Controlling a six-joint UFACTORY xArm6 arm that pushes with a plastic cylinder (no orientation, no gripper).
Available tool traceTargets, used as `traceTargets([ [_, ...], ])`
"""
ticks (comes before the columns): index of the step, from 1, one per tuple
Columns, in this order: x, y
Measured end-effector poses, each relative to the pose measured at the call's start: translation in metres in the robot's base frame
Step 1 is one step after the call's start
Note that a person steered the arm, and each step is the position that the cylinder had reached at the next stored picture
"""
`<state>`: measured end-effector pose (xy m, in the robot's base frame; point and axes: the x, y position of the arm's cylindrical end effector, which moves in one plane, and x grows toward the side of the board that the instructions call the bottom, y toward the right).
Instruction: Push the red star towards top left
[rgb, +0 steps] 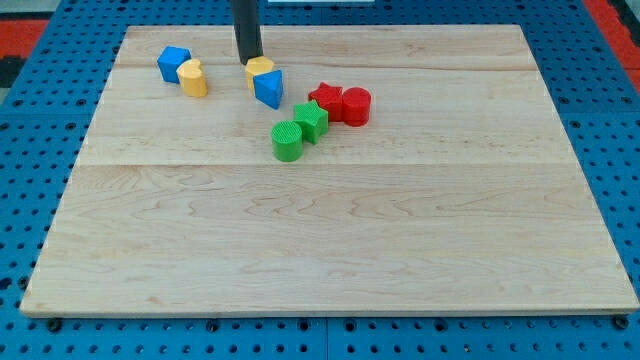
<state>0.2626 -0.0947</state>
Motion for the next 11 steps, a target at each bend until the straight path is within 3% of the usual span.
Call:
traceTargets([
  [2,0.045,0.005],
  [4,0.035,0.023],
  [5,0.004,0.067],
  [7,0.005,0.205],
  [8,0.006,0.227],
  [10,0.091,0.211],
  [11,0.100,0.111],
])
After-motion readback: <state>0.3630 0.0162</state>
